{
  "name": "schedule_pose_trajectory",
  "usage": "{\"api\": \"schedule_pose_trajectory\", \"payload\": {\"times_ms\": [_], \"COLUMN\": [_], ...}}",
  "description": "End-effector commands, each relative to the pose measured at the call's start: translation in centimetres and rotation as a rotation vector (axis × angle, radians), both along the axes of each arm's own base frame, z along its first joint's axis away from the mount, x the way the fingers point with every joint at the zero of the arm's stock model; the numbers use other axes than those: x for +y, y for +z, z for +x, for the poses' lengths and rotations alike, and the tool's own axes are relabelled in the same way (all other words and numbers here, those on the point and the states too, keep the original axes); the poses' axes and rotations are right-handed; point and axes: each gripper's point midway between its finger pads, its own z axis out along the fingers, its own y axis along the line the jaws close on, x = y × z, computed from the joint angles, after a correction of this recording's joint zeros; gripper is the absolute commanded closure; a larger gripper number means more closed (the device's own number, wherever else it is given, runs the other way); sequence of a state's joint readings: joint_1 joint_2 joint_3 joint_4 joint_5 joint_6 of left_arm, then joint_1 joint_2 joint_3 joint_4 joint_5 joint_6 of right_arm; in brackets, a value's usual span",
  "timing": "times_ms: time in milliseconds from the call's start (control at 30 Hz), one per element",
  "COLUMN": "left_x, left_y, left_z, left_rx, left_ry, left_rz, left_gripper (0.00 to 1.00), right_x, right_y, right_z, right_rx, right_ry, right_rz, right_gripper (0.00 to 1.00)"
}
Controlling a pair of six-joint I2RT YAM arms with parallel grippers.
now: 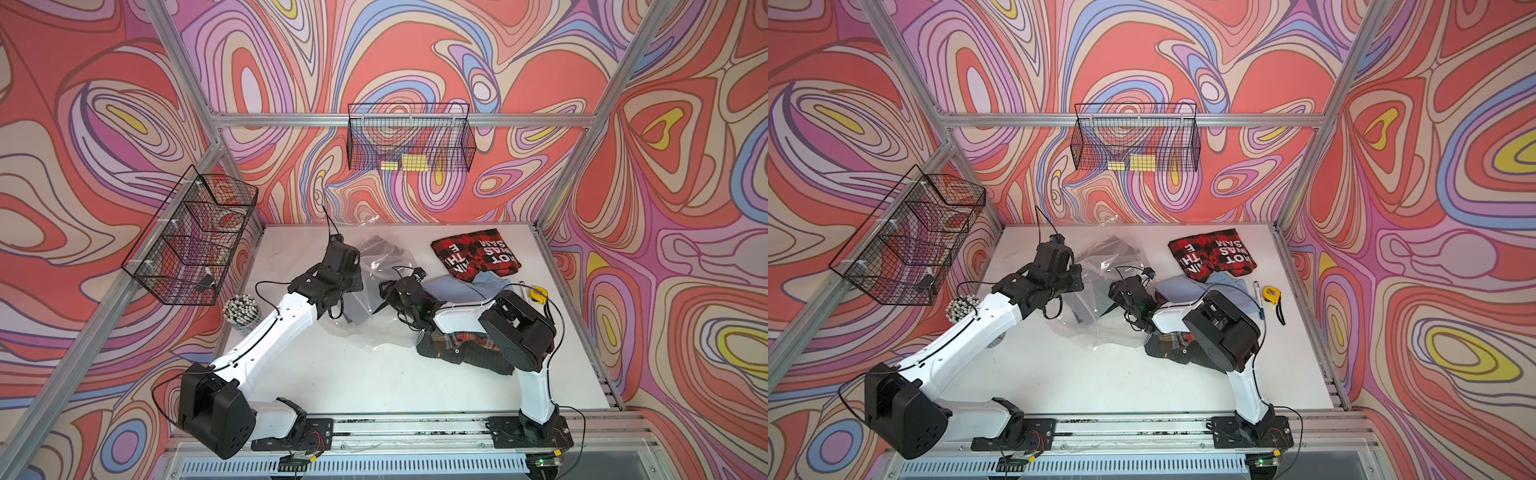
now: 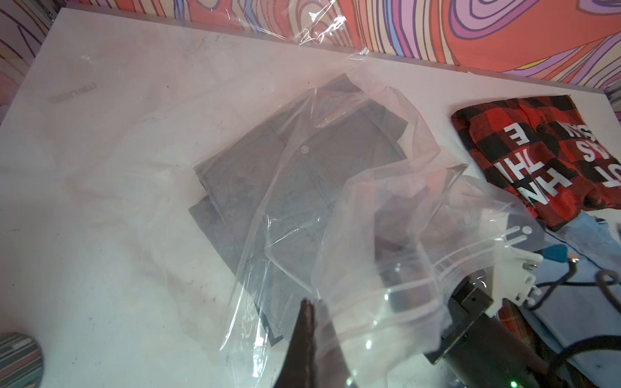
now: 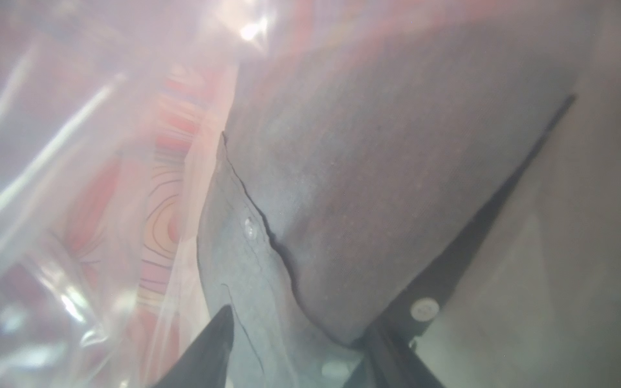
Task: Take the shirt out of the vacuum bag
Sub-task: Take out the shirt from the vacuum bag.
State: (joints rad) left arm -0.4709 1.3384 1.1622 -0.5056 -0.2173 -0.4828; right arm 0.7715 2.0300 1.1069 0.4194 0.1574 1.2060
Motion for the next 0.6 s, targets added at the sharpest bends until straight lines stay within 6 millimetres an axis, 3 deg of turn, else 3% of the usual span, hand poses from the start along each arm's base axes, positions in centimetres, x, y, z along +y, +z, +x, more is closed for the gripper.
{"api": "schedule_pose_trajectory", "payload": {"times_ms": [0, 367, 567], "left_x": [0.3, 0.2, 0.2], "left_y": [0.0, -0.1, 0.0], "left_z": [0.0, 0.0, -0.1], "left_rx": [-0.006, -0.003, -0.004], "left_ry": [0.013, 0.01, 0.006], "left_rz": [-0.008, -0.012, -0.011], "left_gripper": [1.0, 1.0, 1.0], "right_x": [0.5, 2.4, 3.7], "right_y": [0.2, -3.4, -4.1], "right_z": [1.0, 2.1, 3.3], "right_rx": [-0.023, 0.068, 0.089], "right_ry": [0.009, 0.028, 0.058], "right_rz": [0.016, 0.0, -0.028], "right_gripper": [0.37, 0.42, 0.57]}}
